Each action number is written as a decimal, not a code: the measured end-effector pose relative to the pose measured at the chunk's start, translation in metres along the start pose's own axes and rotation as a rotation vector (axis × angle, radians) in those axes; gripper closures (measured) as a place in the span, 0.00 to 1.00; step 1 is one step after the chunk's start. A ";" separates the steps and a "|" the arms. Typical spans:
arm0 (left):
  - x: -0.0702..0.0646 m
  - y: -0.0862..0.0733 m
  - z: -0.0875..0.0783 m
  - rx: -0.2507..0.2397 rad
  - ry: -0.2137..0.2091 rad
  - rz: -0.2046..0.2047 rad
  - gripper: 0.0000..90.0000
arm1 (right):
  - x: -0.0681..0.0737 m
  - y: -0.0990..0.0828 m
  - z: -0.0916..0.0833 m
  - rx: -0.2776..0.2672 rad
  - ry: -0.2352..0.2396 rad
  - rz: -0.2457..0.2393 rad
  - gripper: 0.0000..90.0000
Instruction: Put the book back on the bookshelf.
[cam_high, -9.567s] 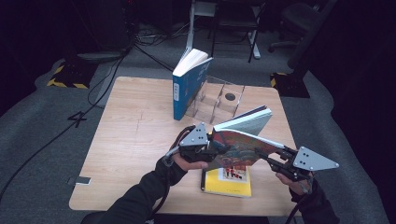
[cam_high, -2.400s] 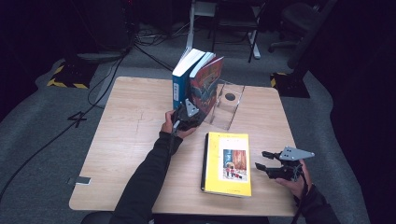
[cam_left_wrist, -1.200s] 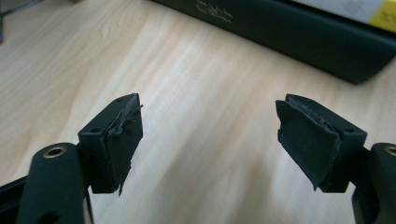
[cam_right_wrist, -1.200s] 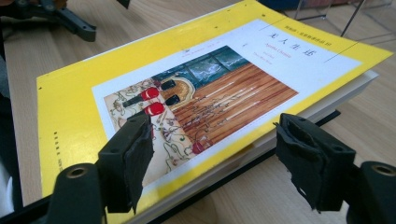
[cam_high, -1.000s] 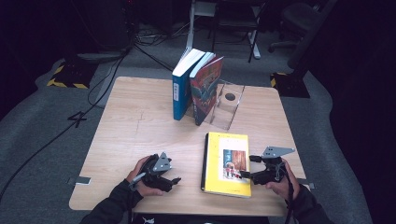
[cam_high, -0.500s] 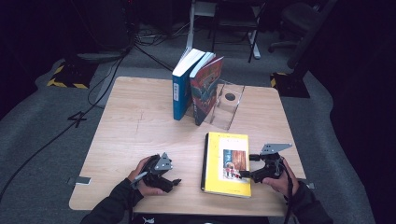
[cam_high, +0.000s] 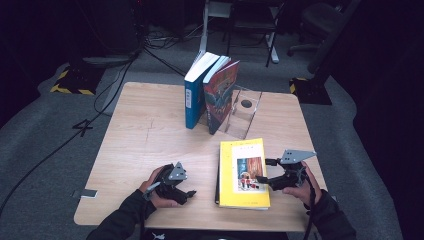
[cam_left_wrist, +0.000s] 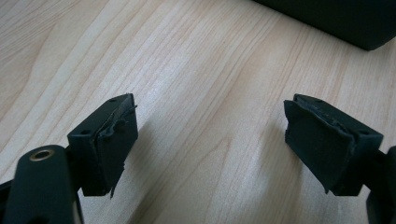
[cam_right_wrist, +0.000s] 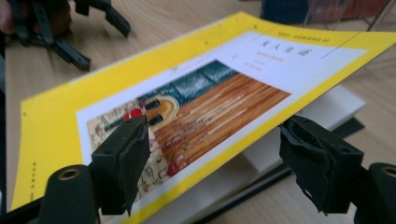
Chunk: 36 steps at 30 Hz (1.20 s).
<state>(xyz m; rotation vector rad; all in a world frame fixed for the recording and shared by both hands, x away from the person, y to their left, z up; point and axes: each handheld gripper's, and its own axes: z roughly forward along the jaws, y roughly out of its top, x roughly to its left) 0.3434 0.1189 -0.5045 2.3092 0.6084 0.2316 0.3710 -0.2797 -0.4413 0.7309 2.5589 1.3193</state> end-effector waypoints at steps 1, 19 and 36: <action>0.000 0.000 0.000 0.000 0.000 0.000 0.19 | -0.002 0.004 0.000 -0.014 0.009 0.002 0.29; 0.000 0.001 0.001 0.002 0.002 -0.001 0.19 | -0.011 0.002 0.019 0.139 0.020 0.058 0.28; 0.000 0.005 0.004 0.003 -0.003 -0.002 0.20 | -0.003 0.008 0.020 0.169 0.089 0.027 0.32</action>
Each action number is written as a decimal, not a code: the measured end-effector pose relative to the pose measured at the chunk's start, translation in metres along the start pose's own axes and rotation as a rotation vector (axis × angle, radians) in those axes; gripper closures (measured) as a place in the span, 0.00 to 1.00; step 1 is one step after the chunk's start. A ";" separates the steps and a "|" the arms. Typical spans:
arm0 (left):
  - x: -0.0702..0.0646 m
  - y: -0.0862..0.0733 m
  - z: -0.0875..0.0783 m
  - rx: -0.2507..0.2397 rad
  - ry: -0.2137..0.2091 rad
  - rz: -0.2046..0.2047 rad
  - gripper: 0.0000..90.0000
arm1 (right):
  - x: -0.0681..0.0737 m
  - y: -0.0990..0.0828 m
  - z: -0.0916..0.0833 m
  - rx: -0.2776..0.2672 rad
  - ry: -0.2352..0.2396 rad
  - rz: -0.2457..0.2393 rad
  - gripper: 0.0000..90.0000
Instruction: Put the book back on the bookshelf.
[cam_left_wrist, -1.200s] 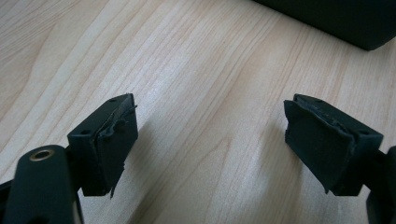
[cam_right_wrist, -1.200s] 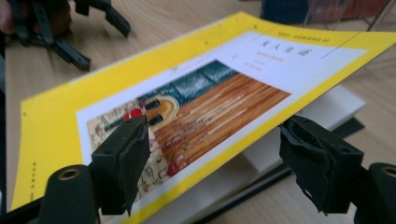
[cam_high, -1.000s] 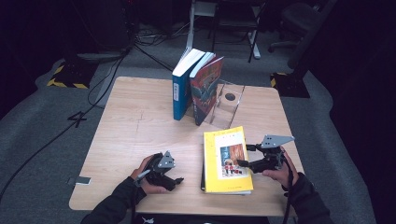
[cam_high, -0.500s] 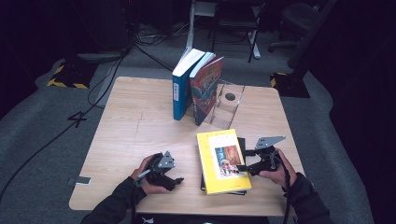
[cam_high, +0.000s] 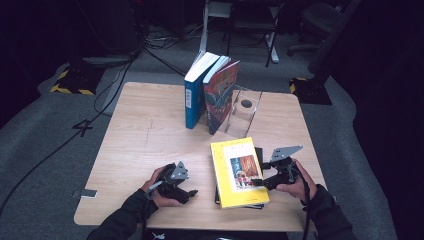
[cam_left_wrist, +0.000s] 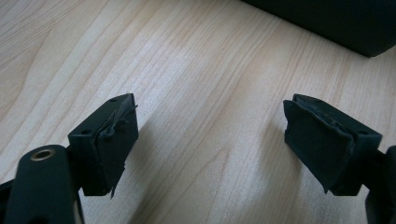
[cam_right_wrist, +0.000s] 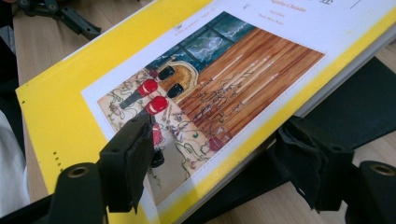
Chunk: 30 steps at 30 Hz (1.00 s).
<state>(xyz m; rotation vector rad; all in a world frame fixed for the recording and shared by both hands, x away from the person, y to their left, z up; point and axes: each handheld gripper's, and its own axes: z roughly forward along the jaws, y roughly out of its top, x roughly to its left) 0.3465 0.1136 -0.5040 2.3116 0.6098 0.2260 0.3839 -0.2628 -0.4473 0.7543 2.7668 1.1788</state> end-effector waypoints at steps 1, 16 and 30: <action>0.000 0.001 0.001 -0.002 -0.002 0.000 0.21 | 0.001 0.001 0.000 -0.006 -0.004 -0.015 0.32; 0.027 0.035 0.031 -0.032 0.048 -0.009 0.29 | -0.013 0.025 0.022 -0.074 0.073 -0.009 0.54; 0.045 0.067 0.052 -0.105 0.035 -0.014 0.39 | -0.012 0.020 0.016 -0.205 0.098 -0.038 0.87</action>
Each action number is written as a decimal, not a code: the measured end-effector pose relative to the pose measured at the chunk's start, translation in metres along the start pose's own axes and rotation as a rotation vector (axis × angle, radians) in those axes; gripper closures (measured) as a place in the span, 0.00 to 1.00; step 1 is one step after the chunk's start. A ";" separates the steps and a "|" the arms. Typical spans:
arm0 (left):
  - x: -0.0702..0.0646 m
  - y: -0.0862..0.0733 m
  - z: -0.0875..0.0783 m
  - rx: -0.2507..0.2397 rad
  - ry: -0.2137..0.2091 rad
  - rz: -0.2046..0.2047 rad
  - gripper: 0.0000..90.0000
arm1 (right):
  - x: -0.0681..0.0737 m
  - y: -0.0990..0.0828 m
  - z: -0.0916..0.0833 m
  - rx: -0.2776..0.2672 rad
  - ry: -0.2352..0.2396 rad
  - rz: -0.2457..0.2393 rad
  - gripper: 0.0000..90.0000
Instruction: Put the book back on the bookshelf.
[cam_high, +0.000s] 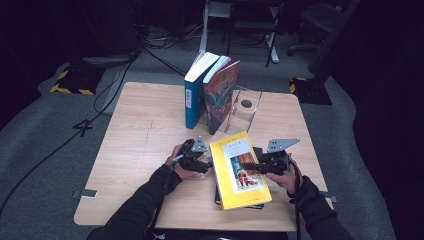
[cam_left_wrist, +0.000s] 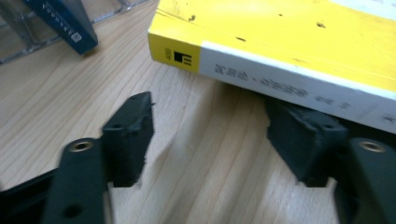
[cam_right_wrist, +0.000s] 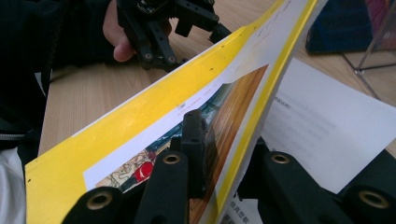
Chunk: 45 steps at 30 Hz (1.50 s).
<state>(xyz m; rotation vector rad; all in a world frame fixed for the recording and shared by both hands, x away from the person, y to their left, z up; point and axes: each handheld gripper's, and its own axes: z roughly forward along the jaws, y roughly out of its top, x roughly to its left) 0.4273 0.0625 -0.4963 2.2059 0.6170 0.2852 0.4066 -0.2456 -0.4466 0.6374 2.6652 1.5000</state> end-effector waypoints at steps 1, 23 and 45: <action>0.001 0.002 0.000 -0.004 -0.008 -0.006 0.40 | 0.001 0.000 -0.001 -0.011 -0.002 -0.009 0.87; 0.016 0.054 -0.038 -0.257 -0.092 0.011 0.92 | 0.030 0.015 -0.035 -0.212 -0.122 -0.178 0.89; 0.001 0.107 -0.057 -0.289 -0.102 0.101 1.00 | 0.031 0.027 -0.040 -0.187 -0.137 -0.223 0.89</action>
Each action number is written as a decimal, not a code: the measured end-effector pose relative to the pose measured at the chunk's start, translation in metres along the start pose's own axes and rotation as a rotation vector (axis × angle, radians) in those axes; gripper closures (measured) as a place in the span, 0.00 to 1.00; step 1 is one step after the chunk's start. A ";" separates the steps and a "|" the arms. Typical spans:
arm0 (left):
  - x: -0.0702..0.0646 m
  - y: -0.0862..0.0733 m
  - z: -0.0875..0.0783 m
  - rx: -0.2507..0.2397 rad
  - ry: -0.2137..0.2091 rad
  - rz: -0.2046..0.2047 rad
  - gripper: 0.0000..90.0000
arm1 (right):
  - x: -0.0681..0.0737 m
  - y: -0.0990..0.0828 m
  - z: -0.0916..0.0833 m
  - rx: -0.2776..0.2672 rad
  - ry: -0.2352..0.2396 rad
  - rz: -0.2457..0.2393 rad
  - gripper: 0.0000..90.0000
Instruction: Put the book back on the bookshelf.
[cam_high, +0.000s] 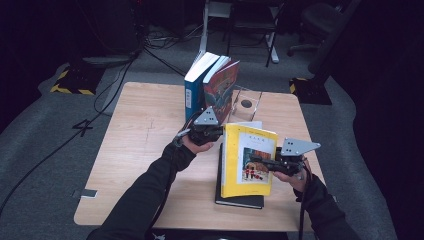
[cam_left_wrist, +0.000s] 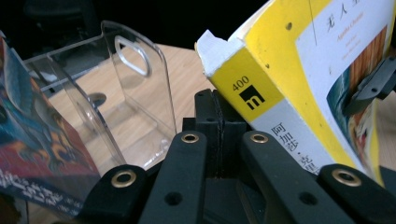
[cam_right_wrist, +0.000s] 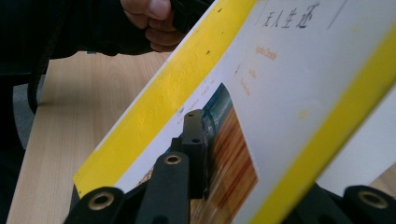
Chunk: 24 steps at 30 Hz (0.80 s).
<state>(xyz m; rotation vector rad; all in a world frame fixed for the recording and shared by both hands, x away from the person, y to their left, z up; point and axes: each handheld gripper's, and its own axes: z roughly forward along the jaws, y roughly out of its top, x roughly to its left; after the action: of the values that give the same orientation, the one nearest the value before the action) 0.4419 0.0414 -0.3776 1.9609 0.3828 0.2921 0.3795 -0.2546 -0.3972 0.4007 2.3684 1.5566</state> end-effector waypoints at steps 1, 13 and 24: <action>0.000 0.004 -0.002 -0.009 -0.001 0.009 1.00 | 0.000 0.001 -0.001 -0.009 -0.006 -0.003 0.89; -0.010 0.025 -0.016 -0.033 0.037 0.071 1.00 | 0.010 0.011 -0.002 -0.051 -0.116 -0.099 0.94; -0.033 0.019 -0.034 -0.077 0.038 0.073 0.89 | 0.035 0.009 -0.011 -0.071 -0.113 -0.174 0.95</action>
<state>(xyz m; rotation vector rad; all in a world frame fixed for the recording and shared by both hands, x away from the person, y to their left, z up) 0.4015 0.0497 -0.3478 1.8985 0.3198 0.3862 0.3436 -0.2468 -0.3878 0.2533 2.1927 1.4927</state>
